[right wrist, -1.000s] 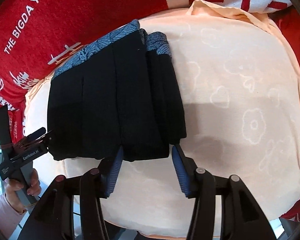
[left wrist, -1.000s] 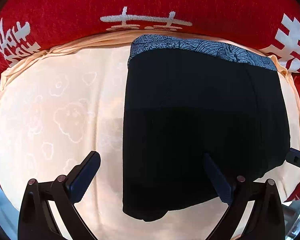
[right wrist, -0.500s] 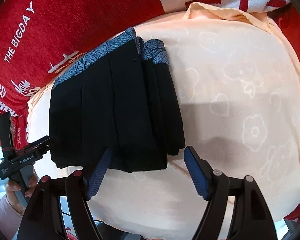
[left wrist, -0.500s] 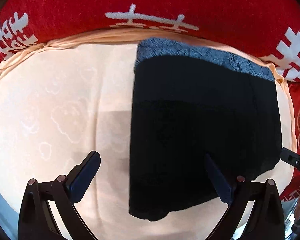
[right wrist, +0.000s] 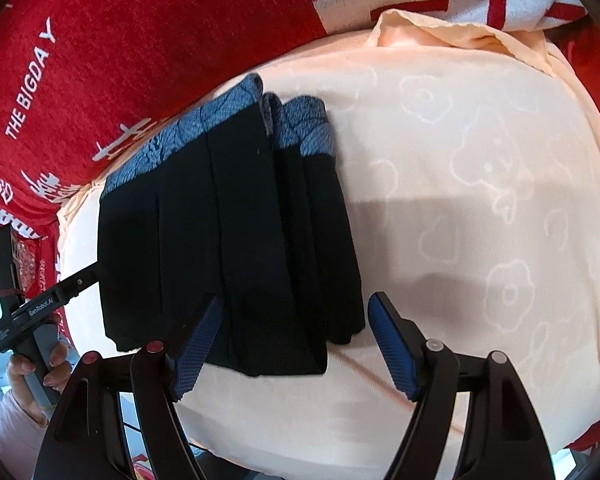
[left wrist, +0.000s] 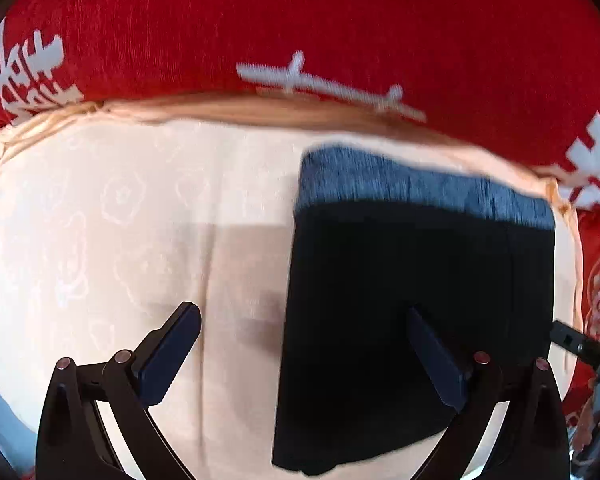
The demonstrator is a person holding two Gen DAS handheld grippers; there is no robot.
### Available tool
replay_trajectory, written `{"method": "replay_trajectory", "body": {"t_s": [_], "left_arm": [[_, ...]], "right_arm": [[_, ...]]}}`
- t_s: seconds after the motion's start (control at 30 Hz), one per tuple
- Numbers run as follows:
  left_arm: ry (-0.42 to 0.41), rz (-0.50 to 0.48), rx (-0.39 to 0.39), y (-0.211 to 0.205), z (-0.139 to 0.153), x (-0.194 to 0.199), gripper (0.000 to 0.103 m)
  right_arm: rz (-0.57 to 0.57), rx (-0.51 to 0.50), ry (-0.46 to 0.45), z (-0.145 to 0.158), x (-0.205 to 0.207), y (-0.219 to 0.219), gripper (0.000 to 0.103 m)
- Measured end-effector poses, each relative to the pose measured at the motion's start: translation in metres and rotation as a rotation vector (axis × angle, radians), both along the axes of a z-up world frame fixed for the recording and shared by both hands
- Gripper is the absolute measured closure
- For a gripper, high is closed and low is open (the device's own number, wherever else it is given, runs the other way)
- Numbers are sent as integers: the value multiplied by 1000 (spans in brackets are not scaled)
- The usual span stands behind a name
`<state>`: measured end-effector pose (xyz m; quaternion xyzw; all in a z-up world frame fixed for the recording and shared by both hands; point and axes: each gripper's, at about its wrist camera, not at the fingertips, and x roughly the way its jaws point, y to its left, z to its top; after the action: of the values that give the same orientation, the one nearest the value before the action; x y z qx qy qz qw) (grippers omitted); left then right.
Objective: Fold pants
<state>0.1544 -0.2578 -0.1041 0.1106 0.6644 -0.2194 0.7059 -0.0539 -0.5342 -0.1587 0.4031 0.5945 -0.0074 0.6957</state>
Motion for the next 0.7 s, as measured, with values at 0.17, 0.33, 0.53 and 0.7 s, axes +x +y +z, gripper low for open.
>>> {"method": "replay_trajectory", "body": {"t_s": [0.17,0.33,0.53,0.7], "left_arm": [[-33,51,12,-10,-13,37,1],[-70,26,48,-13,-35,46,0],[-3,58,-10,6,-45,57,0],[15,46,-17,31,-37,61,0]], "right_arm": [[1,-9,-6,-4,14,-9,24],[13,-6,-5,-12,27,-10,24],[28,16,-3,-22,31,-9,24],[39,9,-5,-21,29,-13,23]]}}
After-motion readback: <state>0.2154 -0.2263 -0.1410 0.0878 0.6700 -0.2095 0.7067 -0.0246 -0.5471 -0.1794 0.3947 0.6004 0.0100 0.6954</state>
